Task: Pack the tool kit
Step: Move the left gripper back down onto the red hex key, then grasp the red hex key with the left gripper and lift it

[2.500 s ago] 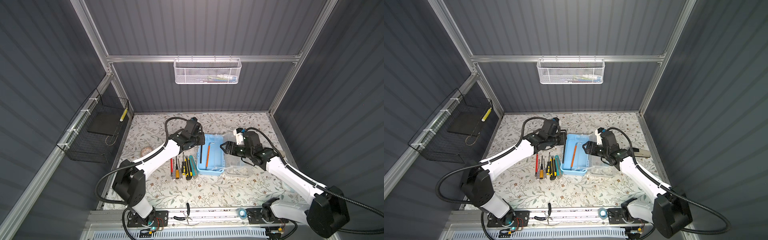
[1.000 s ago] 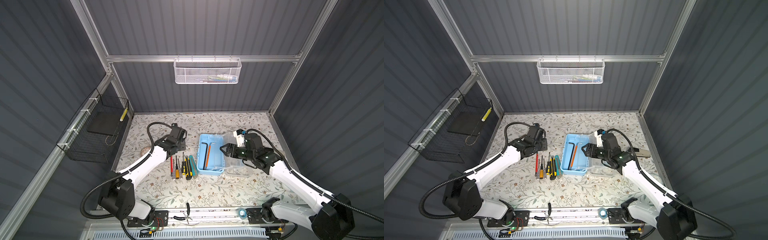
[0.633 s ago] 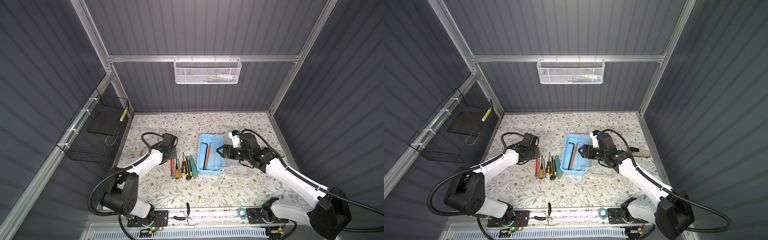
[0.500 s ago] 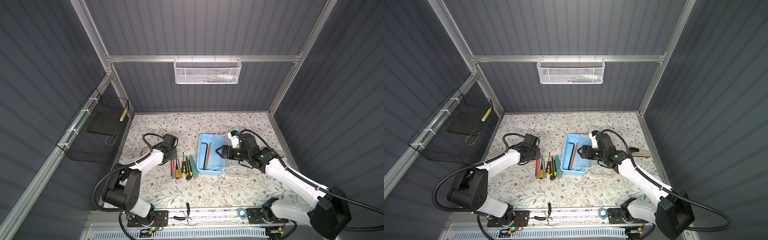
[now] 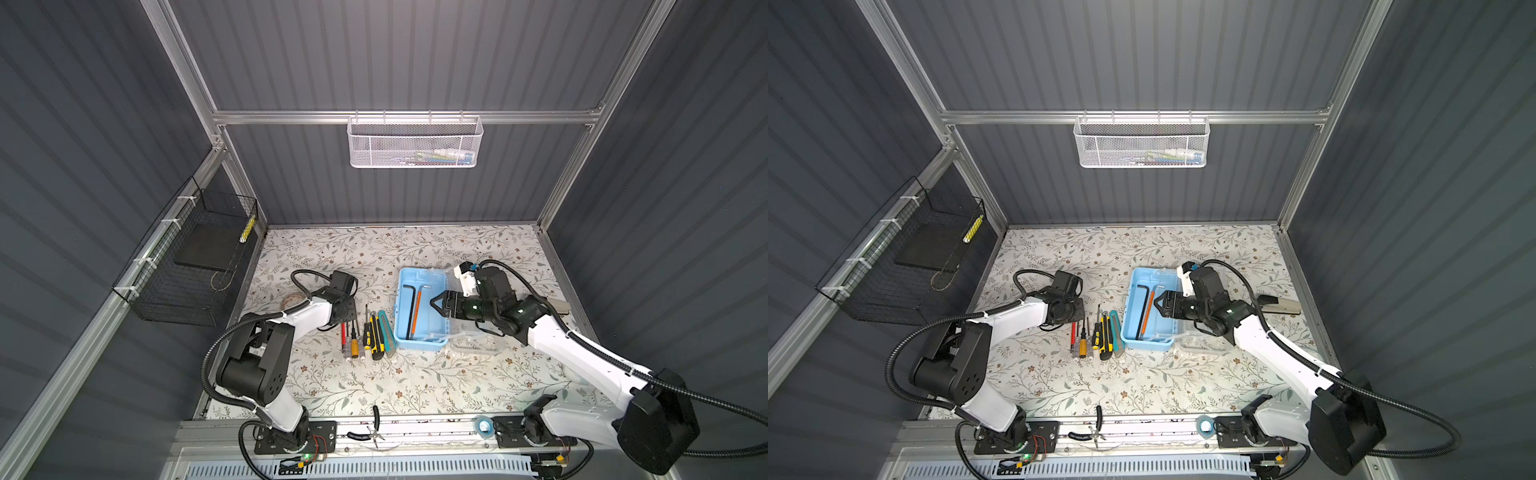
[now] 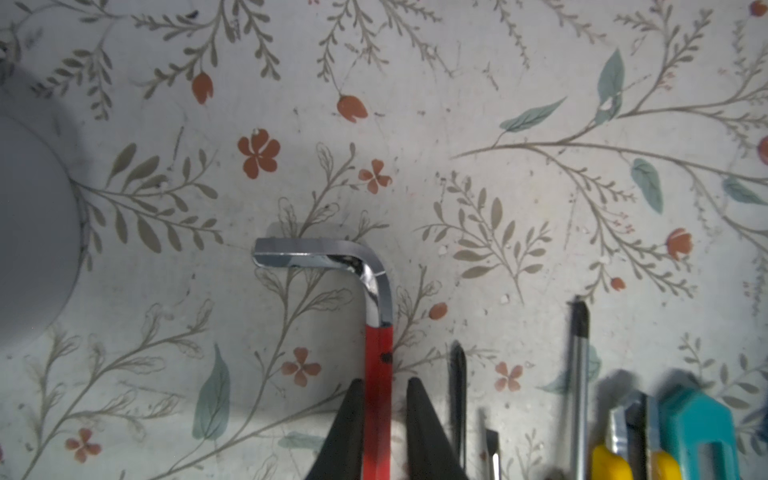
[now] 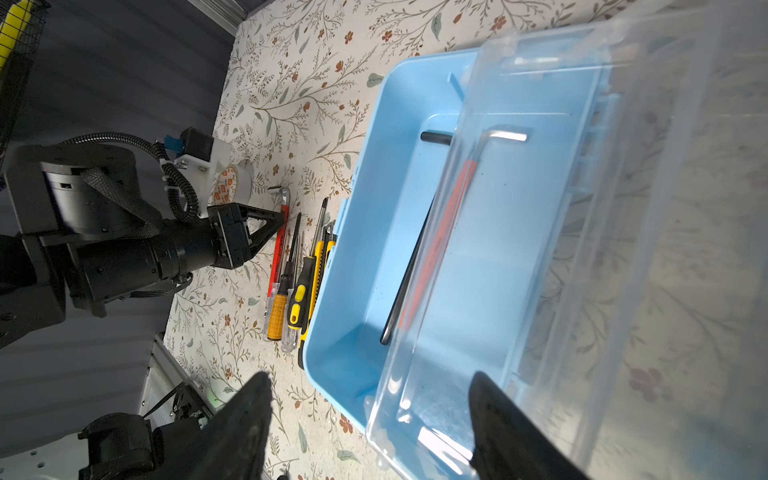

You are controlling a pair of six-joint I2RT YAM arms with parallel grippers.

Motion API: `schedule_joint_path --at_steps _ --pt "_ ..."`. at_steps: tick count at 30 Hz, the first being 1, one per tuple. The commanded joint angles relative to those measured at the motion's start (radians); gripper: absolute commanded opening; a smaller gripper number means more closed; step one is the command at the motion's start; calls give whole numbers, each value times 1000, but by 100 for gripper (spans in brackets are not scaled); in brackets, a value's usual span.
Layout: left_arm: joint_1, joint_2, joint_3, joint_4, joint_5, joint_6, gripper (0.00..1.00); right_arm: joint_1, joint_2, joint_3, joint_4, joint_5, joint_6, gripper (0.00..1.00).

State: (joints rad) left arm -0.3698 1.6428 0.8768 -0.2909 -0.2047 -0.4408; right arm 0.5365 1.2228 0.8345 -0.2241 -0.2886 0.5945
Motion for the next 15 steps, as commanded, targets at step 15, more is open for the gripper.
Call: schedule_joint_path --at_steps 15 --pt "21 43 33 -36 -49 -1 0 4 66 34 18 -7 -12 76"
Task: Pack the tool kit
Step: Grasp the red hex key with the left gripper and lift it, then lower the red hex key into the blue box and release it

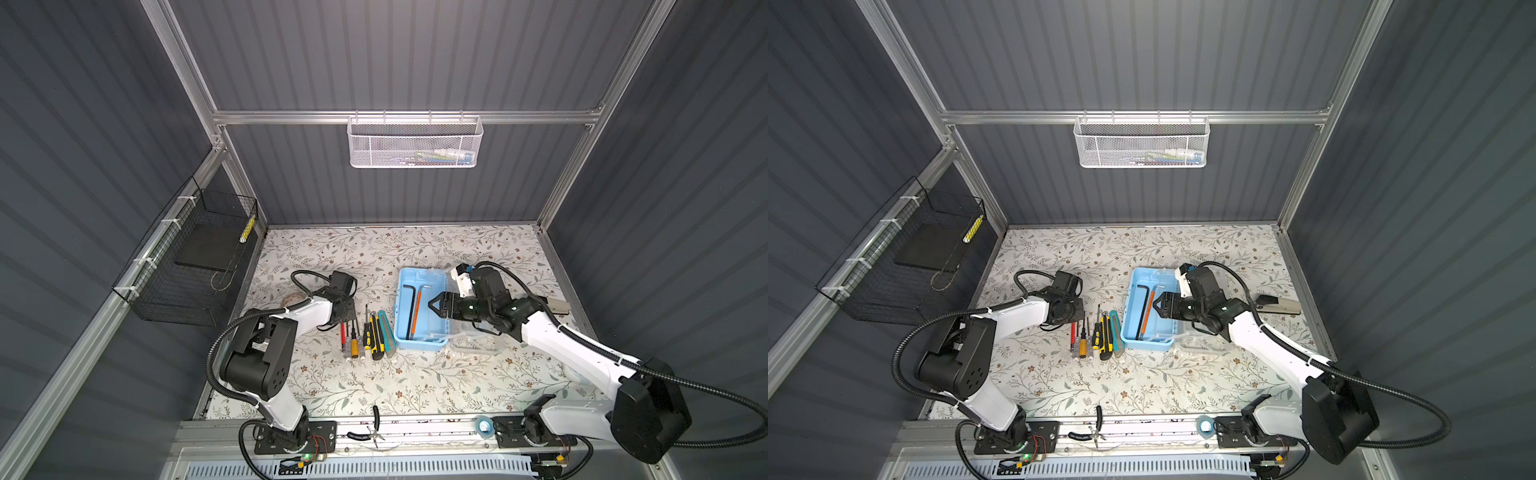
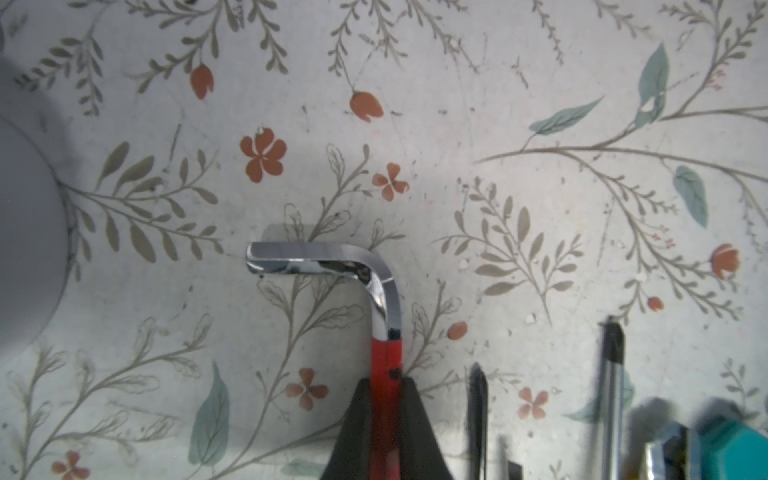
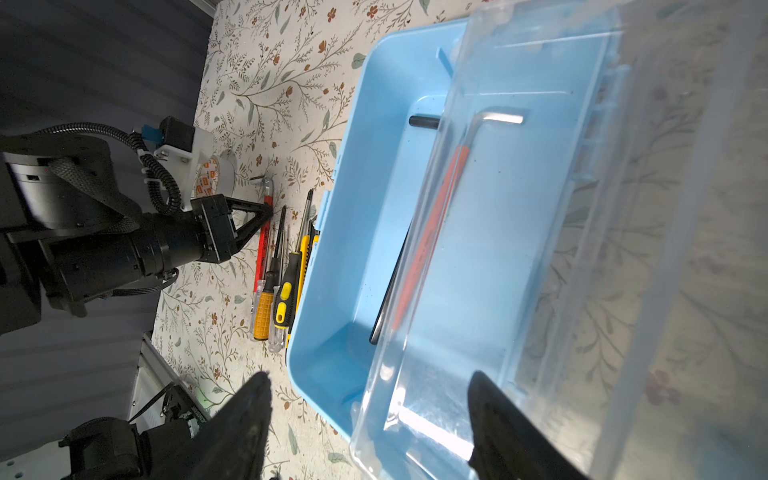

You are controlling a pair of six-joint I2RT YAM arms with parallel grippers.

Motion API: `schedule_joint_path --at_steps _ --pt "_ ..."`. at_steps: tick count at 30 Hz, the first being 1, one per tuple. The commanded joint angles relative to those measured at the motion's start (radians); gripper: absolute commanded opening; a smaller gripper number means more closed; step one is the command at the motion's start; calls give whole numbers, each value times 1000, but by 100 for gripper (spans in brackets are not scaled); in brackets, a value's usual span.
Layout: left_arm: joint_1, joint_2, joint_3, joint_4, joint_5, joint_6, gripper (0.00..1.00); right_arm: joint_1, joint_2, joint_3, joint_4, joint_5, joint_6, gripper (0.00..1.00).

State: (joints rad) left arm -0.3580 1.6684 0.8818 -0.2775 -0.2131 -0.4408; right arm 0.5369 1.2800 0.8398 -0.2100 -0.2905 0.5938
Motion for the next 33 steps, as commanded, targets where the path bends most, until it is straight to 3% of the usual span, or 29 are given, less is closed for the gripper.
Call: schedule_joint_path --at_steps 1,5,11,16,22,28,33 --pt "10 8 41 -62 -56 3 0 3 11 31 6 -3 -11 76" --pt "9 -50 108 -114 -86 22 0 2 7 40 11 7 -13 76" --pt "-7 -184 239 -170 -31 21 0 -4 -36 38 14 38 -8 76" --pt "-154 -220 357 -143 -23 -44 0 -12 -82 10 46 70 21 76" --pt "-342 -65 503 -48 48 -99 0 -30 -133 -23 64 97 41 76" --pt "-406 106 619 -11 82 -126 0 -48 -155 -53 54 97 44 76" --pt "-416 192 628 -17 69 -122 0 -62 -194 -79 58 95 51 76"
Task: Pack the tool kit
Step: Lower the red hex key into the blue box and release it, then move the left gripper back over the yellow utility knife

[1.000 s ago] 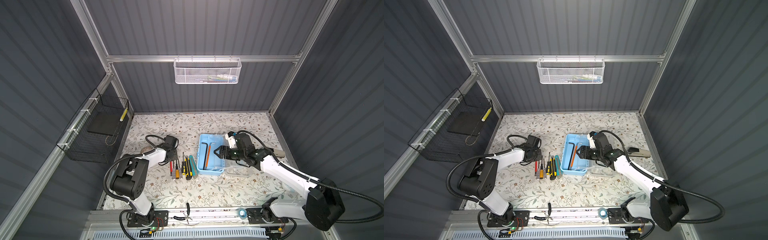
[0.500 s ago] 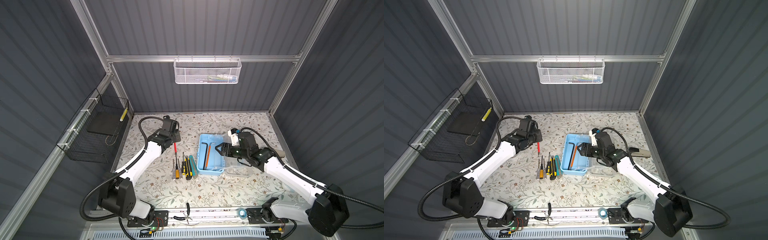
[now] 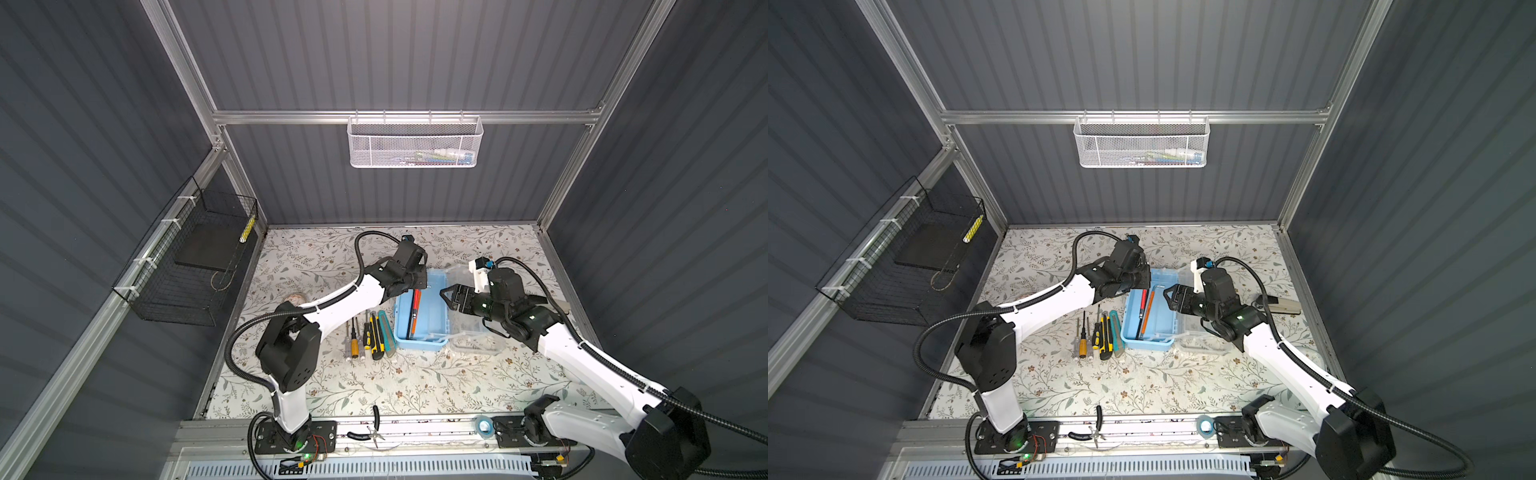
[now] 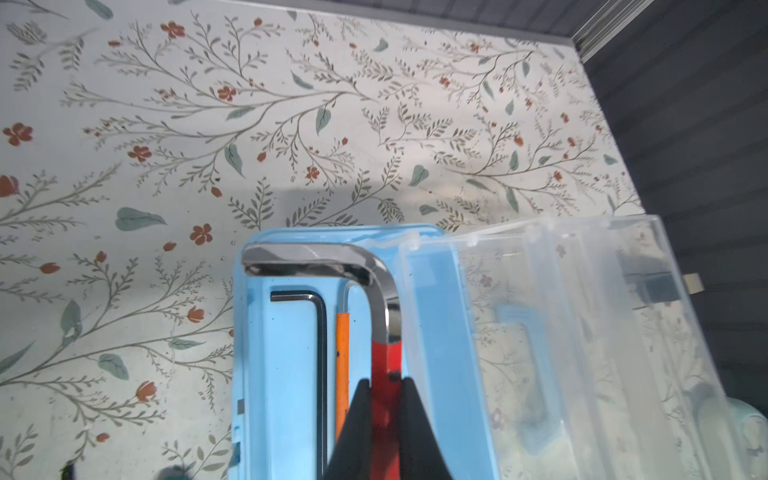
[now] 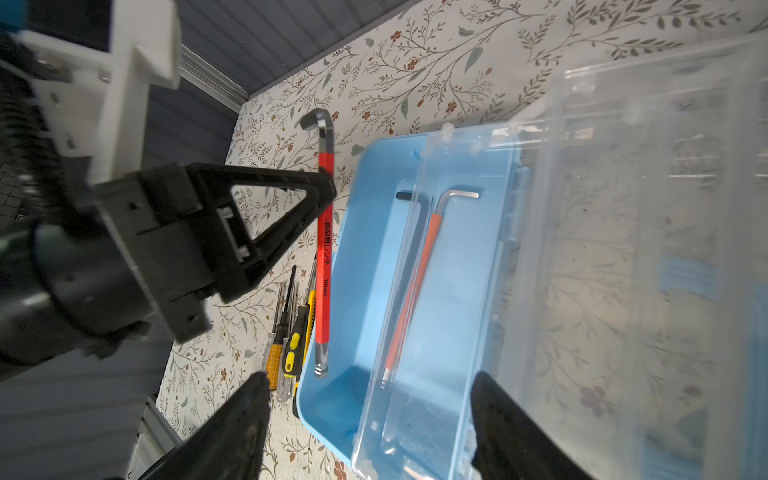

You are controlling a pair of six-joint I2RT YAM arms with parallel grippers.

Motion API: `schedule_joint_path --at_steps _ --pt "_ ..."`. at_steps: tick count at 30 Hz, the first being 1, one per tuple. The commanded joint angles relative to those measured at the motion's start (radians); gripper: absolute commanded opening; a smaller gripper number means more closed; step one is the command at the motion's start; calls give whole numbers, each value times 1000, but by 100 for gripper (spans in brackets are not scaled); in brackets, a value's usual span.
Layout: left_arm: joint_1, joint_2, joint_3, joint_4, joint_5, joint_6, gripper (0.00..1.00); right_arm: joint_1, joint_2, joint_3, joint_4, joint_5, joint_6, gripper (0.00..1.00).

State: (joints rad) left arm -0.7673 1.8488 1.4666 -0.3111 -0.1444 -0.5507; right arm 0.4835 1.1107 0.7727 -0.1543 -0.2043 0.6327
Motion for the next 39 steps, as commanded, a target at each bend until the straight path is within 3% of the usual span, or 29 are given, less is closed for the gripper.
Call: schedule_joint_path --at_steps 1,18,19,21,23,24,32,39 --pt "-8 29 39 14 4 -9 0 -10 -25 -13 4 7 12 76" --pt "-36 223 44 -4 36 -35 0 -15 -3 -23 25 -23 16 77" --pt "-36 229 52 -10 36 -34 3 -15 -4 -23 26 -21 16 77" --pt "-36 229 64 -19 34 -27 19 -16 -7 -21 24 -21 18 78" --pt "-36 218 73 -27 29 -16 35 -14 -6 -19 22 -19 16 78" --pt "-36 209 76 -30 25 -8 37 -14 -8 -17 20 -19 14 78" --pt "-36 82 67 -77 -46 49 41 -16 -6 14 -8 -14 -10 78" --pt "-35 -94 -37 -128 -180 71 38 -15 -23 43 -47 -26 -27 77"
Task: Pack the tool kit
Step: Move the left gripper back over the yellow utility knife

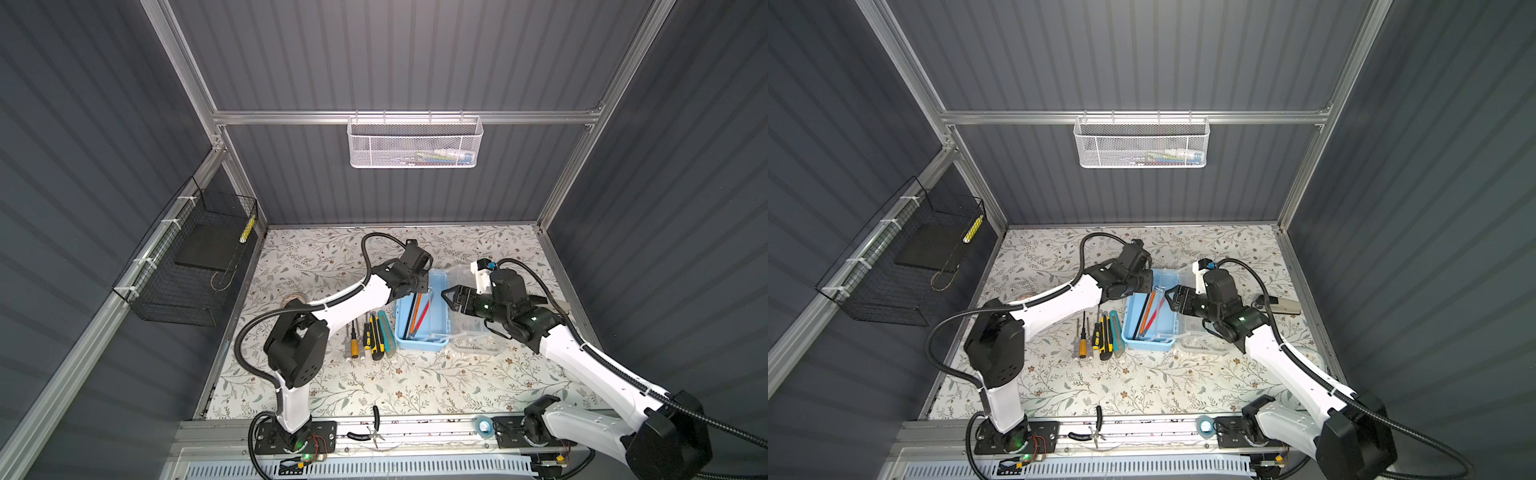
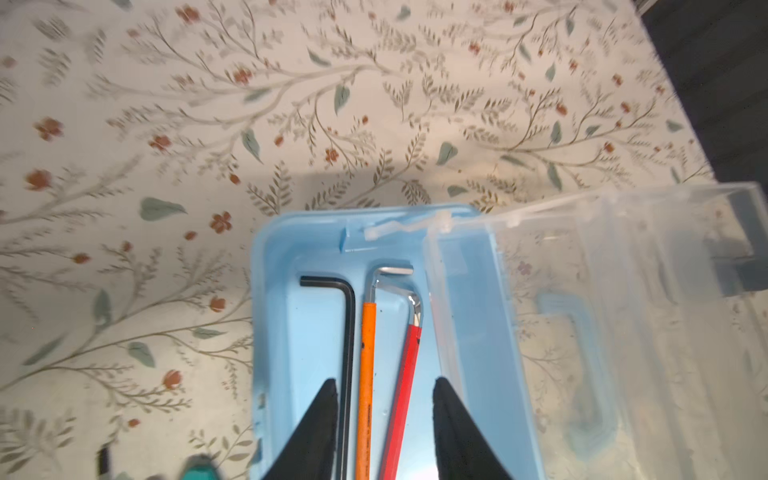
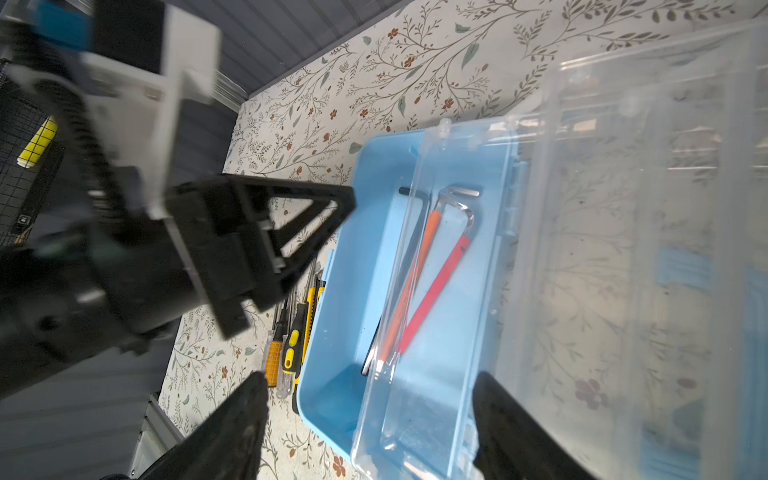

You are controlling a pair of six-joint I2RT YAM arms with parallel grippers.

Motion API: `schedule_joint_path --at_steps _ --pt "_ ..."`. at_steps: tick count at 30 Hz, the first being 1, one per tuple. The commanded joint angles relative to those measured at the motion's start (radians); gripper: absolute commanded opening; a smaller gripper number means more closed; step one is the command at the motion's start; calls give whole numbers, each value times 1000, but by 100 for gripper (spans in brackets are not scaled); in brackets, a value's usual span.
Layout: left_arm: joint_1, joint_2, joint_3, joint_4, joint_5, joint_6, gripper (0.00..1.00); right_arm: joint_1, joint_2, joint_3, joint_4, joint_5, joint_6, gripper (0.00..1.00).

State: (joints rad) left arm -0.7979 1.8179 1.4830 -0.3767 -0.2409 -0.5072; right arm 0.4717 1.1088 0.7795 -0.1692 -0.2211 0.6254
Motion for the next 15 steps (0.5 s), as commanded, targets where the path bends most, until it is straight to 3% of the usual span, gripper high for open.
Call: schedule_joint_path --at_steps 1,9,15 --pt "-4 -89 -92 -66 -96 25 38 -2 -23 39 -36 -13 -19 77" --pt "-3 -261 -326 -115 -118 -87 37 25 -42 49 -79 -10 -29 76" --pt "-4 -310 -443 -121 -85 -185 38 26 -12 53 -64 -12 -30 77"
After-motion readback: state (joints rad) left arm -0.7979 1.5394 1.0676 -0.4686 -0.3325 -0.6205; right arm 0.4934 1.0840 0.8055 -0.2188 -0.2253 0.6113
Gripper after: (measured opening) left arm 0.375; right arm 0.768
